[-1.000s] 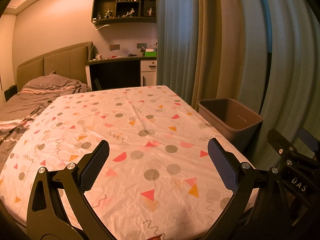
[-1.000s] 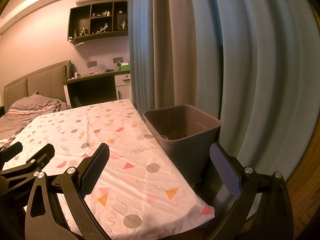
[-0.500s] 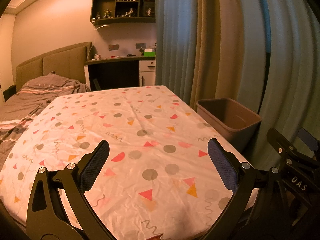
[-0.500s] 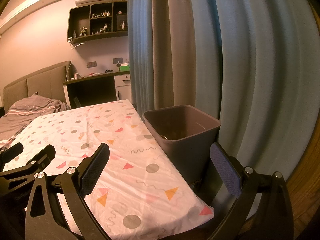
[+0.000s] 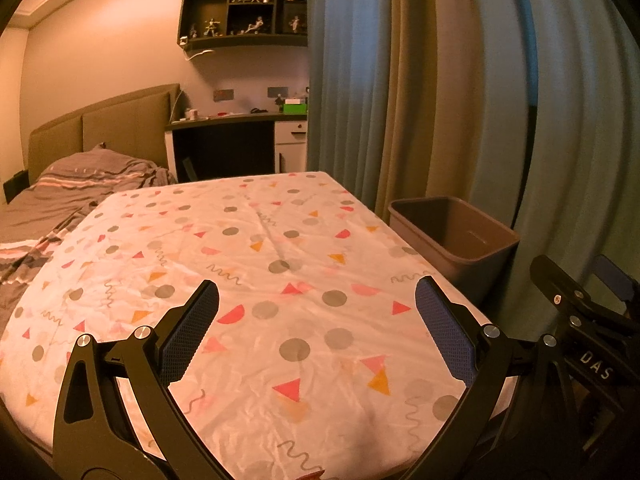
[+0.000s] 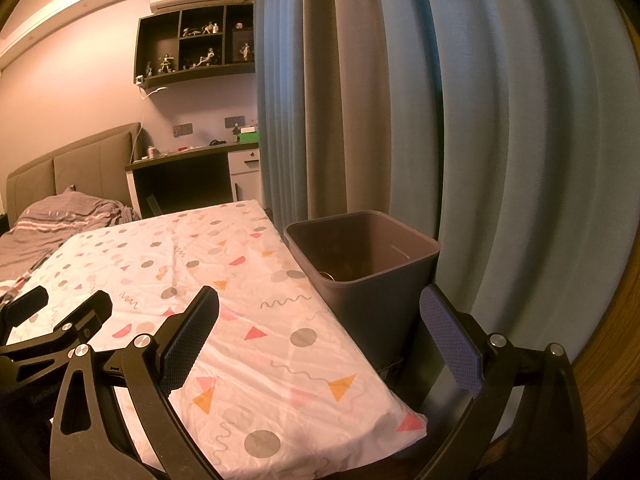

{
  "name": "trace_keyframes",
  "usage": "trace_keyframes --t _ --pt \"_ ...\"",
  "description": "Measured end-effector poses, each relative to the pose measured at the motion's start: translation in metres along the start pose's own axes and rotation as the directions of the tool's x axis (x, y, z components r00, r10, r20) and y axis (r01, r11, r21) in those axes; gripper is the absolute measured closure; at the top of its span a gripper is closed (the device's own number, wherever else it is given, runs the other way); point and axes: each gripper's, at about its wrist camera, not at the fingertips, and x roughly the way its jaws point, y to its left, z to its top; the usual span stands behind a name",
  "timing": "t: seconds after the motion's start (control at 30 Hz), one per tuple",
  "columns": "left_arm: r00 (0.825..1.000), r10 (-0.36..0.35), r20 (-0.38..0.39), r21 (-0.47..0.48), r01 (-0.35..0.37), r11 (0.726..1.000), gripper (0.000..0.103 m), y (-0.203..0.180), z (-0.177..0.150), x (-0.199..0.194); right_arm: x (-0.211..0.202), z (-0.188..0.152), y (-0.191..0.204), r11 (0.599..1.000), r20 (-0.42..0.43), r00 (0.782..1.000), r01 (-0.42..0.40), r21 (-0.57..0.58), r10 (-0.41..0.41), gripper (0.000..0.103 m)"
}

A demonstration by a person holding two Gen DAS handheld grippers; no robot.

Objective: Collect trash

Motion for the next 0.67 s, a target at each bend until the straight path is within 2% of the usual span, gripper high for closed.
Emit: trace_keyframes --t 0.07,0.1,0.2,0.43,0.5,0.67 --pt "1.0 -0.001 -0.003 0.0 0.001 1.0 0.016 0.0 0.001 0.001 0.0 0.0 0.0 1.0 0.002 1.0 0.001 0.001 -0.001 0.006" --pt "1.0 -0.003 -0.004 0.001 0.003 1.0 0.023 0.0 0.0 0.001 0.0 0.0 0.0 1.0 0.002 1.0 0.002 0.001 -0.002 0.006" --pt "1.0 -0.008 -0.007 0.0 0.008 1.0 0.03 -0.005 0.0 0.002 0.0 0.001 -0.001 1.0 0.001 1.0 0.002 0.003 -0.002 0.006" --pt "1.0 -0.013 0.014 0.015 0.013 1.0 0.029 -0.01 0.003 0.001 0.0 0.002 -0.002 1.0 0.007 1.0 0.003 0.003 -0.003 0.006" --pt "1.0 -0.019 0.014 0.018 0.018 1.0 0.022 -0.009 0.003 0.0 -0.001 0.006 -0.004 1.0 0.008 1.0 0.003 0.007 -0.003 0.006" --pt "1.0 0.004 0.016 0.028 -0.005 1.0 0.016 -0.011 0.003 -0.004 0.0 0.008 -0.006 1.0 0.01 1.0 0.004 0.01 -0.004 0.006"
